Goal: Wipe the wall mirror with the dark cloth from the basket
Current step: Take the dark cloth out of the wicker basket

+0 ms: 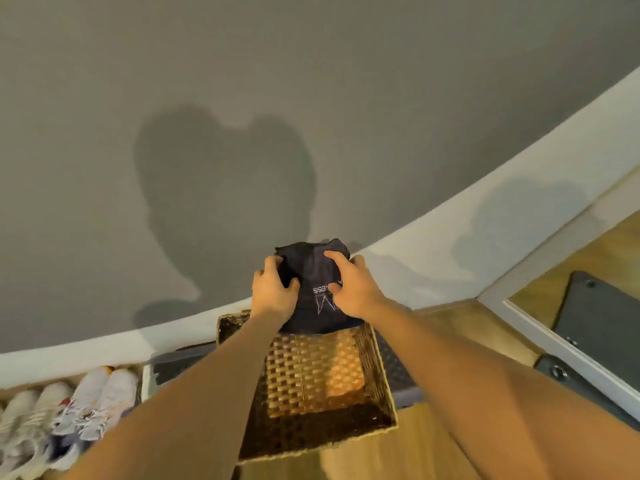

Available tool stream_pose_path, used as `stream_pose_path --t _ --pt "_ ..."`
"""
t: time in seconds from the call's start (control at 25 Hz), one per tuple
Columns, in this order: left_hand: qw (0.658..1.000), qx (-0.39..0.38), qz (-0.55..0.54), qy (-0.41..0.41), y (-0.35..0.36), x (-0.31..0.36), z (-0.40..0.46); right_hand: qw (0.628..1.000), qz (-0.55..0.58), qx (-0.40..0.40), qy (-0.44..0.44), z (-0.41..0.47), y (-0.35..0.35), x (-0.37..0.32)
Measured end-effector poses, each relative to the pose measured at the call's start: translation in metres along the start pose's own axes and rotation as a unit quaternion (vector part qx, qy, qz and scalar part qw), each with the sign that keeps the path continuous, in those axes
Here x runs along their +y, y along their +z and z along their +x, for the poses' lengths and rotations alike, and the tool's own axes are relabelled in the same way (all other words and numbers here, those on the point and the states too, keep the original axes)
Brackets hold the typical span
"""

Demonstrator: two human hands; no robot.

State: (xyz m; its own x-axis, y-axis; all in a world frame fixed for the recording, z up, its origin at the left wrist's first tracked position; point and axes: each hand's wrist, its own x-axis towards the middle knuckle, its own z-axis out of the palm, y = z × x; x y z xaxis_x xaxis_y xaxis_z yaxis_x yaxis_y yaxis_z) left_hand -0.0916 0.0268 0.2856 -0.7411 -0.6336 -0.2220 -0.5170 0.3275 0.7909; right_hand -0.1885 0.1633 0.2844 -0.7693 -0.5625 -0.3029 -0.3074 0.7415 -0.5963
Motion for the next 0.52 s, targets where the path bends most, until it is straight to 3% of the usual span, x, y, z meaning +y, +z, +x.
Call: stream_pose_path --t 0.28,0.52 --pt "0.973 0.087 -0.068 0.203 -0.147 0.302 -0.094 0.976 0.000 0.190 -0.102 -0.138 -0.290 -0.159" --pt "0.899 0.123 -0.072 0.415 -0.224 0.483 -0.210 0.914 -0.030 0.379 -0.142 -0.312 -0.448 -0.232"
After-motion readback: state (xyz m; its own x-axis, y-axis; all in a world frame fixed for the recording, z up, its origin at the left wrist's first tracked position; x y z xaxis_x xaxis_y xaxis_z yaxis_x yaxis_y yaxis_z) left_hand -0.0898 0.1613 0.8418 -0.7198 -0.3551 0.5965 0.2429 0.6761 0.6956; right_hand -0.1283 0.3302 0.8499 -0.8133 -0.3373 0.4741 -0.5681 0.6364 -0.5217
